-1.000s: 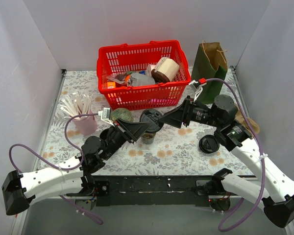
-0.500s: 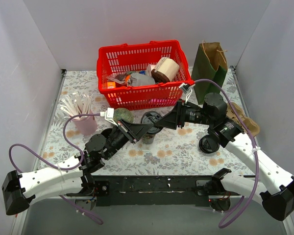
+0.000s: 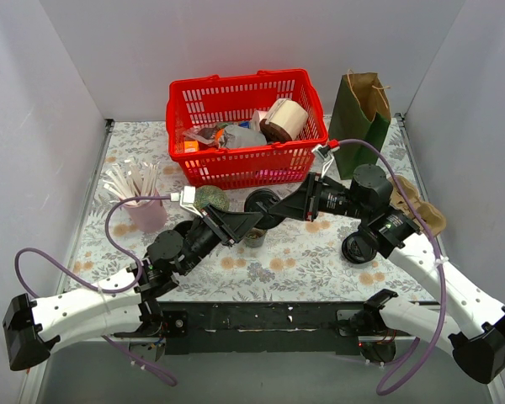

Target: Pack the takeout coffee

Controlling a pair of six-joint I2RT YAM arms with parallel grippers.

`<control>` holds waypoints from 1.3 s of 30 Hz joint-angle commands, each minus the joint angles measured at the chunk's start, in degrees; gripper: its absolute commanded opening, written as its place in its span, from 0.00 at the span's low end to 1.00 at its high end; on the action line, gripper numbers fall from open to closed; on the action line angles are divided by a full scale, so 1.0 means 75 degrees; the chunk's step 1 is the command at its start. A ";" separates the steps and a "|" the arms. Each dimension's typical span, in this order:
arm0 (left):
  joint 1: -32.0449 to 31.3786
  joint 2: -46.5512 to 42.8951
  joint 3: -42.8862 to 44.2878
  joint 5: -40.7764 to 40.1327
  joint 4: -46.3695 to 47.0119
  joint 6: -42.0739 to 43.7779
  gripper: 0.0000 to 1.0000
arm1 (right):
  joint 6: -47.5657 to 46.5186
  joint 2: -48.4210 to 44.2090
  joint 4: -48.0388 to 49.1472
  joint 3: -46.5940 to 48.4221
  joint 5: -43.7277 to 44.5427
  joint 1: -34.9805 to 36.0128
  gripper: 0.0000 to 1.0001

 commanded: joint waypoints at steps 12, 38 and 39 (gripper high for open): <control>0.0031 -0.0477 0.1158 -0.1262 -0.4381 -0.0043 0.98 | 0.0349 -0.0255 0.0360 -0.0424 0.0673 -0.0189 0.21; 0.0043 0.0074 0.1206 -0.1592 -0.6134 -0.0958 0.98 | -0.0108 0.0692 0.0711 -0.1362 0.1224 -0.0307 0.21; 0.0089 0.0178 0.1240 -0.1615 -0.6181 -0.1004 0.98 | -0.0120 0.0752 0.0758 -0.1374 0.1247 -0.0307 0.21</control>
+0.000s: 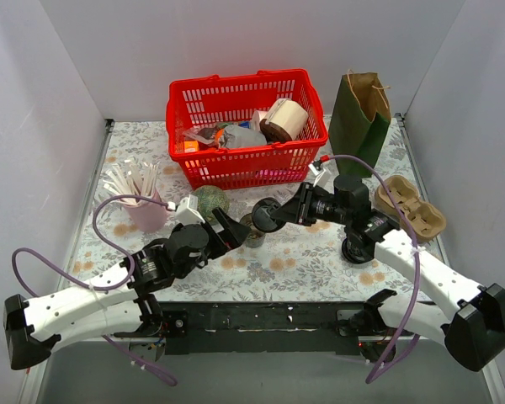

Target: Pack the takeout coffee

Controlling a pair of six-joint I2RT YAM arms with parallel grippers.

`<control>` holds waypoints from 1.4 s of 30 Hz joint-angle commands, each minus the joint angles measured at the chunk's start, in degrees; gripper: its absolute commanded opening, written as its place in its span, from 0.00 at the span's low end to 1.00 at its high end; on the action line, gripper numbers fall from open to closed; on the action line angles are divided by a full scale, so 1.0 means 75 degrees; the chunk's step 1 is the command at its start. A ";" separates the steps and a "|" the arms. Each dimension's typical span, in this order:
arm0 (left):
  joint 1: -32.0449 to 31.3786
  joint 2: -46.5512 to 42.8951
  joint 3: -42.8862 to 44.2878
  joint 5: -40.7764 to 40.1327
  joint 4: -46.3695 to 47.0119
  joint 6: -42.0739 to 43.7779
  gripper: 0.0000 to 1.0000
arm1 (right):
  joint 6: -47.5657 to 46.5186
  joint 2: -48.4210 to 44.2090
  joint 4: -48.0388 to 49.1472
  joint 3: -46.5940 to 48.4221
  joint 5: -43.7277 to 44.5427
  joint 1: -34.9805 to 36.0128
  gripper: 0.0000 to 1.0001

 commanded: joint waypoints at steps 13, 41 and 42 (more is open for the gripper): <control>0.1481 0.0651 0.0101 0.1292 0.0493 0.0303 0.98 | -0.0096 0.1141 0.1110 -0.0001 -0.0313 -0.0036 0.20; 0.2489 0.1260 -0.0309 0.2488 0.1396 0.0479 0.98 | -0.0284 0.2278 0.1286 0.0233 -0.0559 -0.0036 0.19; 0.2536 0.1284 -0.0297 0.2499 0.1349 0.0479 0.98 | -0.0284 0.2302 0.1286 0.0233 -0.0559 -0.0036 0.19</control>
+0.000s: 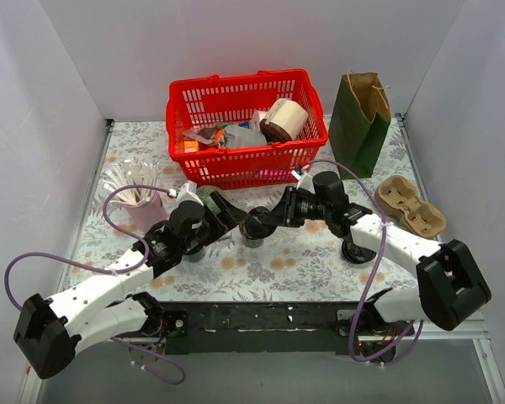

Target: Pack the takeout coffee

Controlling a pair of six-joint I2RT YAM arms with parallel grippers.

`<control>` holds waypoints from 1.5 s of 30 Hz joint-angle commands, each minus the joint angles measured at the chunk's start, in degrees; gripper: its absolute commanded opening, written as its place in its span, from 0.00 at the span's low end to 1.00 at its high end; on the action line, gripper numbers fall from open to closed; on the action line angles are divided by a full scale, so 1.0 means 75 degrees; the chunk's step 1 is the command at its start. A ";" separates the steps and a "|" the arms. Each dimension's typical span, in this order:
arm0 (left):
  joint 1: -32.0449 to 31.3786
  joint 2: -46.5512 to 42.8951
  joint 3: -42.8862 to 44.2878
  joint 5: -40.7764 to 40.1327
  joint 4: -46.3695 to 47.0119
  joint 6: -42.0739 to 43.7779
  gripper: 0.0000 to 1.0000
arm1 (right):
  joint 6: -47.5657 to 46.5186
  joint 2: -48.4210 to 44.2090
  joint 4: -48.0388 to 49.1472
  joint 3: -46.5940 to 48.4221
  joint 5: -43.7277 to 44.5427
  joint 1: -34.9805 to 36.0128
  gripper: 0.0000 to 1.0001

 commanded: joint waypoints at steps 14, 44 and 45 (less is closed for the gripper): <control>0.0398 0.0256 -0.0096 0.0393 0.0391 0.0246 0.98 | -0.0338 0.0392 0.0151 0.0526 0.0191 -0.0036 0.18; 0.0598 0.1686 0.0068 0.0815 0.1001 0.0656 0.98 | -0.0865 0.0989 -0.0997 0.1346 0.0976 0.0023 0.45; 0.0598 0.1698 0.0056 0.0827 0.0989 0.0656 0.98 | -0.0865 0.1024 -0.1113 0.1381 0.0988 0.0023 0.45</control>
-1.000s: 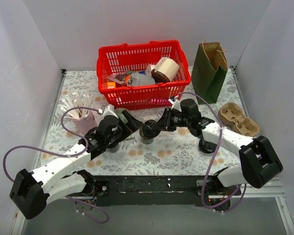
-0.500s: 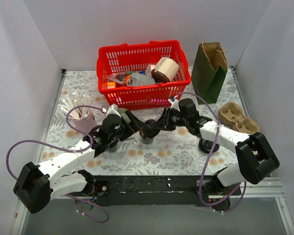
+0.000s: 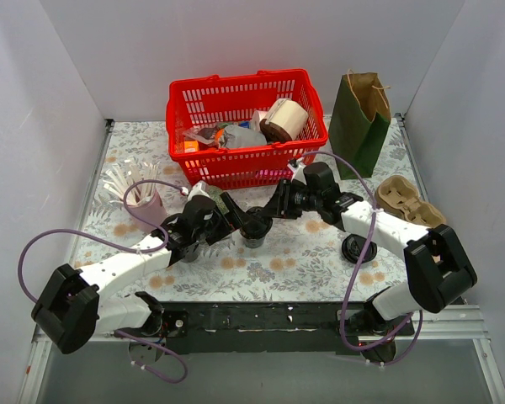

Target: Pack the takeout coffee

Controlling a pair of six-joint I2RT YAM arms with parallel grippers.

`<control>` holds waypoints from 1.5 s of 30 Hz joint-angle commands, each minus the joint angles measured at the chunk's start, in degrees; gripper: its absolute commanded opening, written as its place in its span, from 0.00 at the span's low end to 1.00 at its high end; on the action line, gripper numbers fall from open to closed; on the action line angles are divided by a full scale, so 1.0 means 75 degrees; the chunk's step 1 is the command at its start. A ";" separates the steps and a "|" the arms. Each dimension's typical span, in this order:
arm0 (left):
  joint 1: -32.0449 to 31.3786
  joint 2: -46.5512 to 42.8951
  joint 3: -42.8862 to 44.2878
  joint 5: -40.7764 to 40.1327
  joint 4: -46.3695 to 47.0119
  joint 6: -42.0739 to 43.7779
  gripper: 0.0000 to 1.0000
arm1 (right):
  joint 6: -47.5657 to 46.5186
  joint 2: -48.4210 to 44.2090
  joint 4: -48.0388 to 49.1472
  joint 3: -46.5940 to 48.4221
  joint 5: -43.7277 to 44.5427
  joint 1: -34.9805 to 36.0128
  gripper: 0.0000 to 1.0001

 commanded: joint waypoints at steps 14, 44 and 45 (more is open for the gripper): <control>0.0050 -0.0083 0.0073 0.0324 0.0185 0.0006 0.98 | -0.0666 0.0251 -0.0788 0.0620 0.0389 0.0184 0.50; 0.0050 0.0163 -0.0044 0.0641 0.0162 -0.0451 0.73 | -0.0830 0.0509 -0.1163 0.0608 0.0600 0.0453 0.59; 0.0050 0.0174 -0.0056 0.0606 0.0150 -0.0463 0.72 | -0.0807 0.0497 -0.1163 0.0527 0.0635 0.0454 0.59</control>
